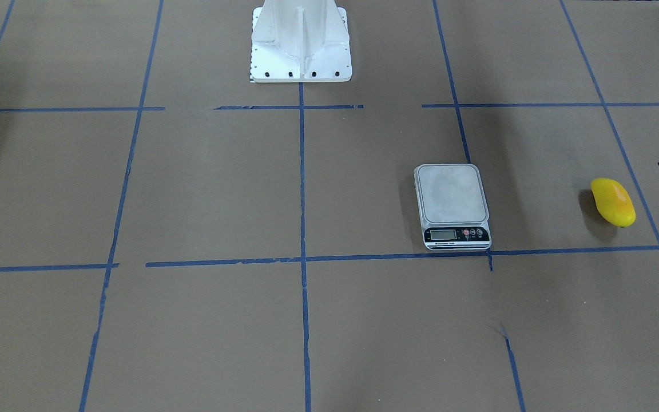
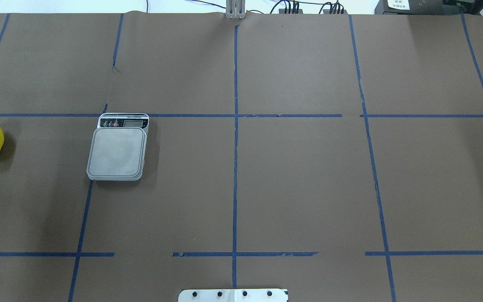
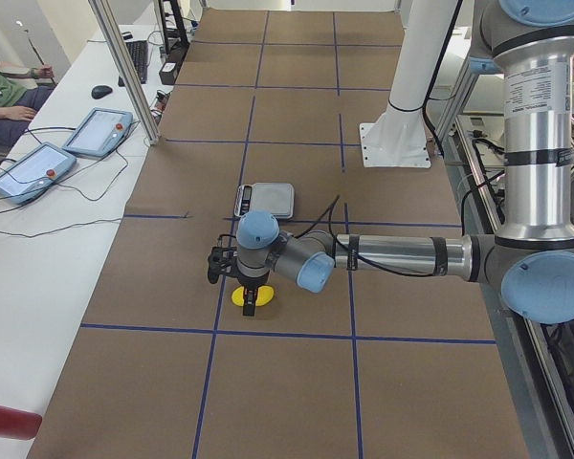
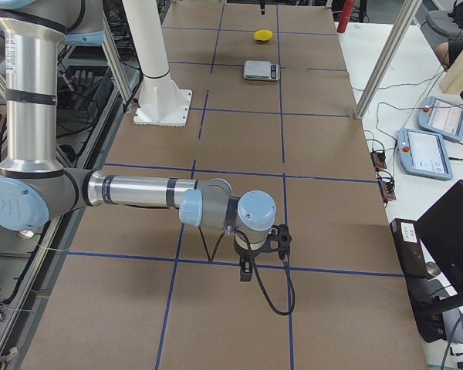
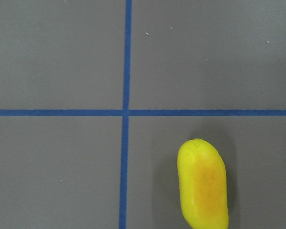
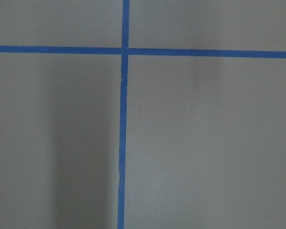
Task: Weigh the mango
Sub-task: 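Lower the left gripper toward the yellow mango, then close the left gripper around the yellow mango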
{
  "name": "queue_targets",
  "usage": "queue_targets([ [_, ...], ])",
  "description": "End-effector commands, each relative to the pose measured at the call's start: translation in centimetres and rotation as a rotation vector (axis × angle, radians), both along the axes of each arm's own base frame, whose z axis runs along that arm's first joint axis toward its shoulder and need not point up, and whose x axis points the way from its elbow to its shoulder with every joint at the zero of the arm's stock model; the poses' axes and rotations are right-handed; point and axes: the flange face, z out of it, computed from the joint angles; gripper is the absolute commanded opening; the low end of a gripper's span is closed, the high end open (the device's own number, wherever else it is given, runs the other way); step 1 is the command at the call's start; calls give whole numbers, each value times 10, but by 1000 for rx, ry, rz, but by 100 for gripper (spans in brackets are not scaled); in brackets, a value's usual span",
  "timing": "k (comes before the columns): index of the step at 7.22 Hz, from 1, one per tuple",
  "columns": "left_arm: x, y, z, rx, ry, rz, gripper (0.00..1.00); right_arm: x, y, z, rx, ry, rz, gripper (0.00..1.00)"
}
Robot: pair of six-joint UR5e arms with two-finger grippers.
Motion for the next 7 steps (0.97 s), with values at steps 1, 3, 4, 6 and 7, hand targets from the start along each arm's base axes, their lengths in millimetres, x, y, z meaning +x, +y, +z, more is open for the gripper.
queue_targets([
  [1,56,0,21,-10,11,-5,100,0,0,0,1,0,0,100],
  [3,70,-18,23,-8,12,6,100,0,0,0,0,0,0,100],
  [4,84,-20,25,-10,10,28,100,0,0,0,0,0,0,100],
  [6,96,-34,36,5,-42,15,100,0,0,0,0,0,0,100],
  [7,108,-30,47,1,-45,39,100,0,0,0,0,0,0,100],
])
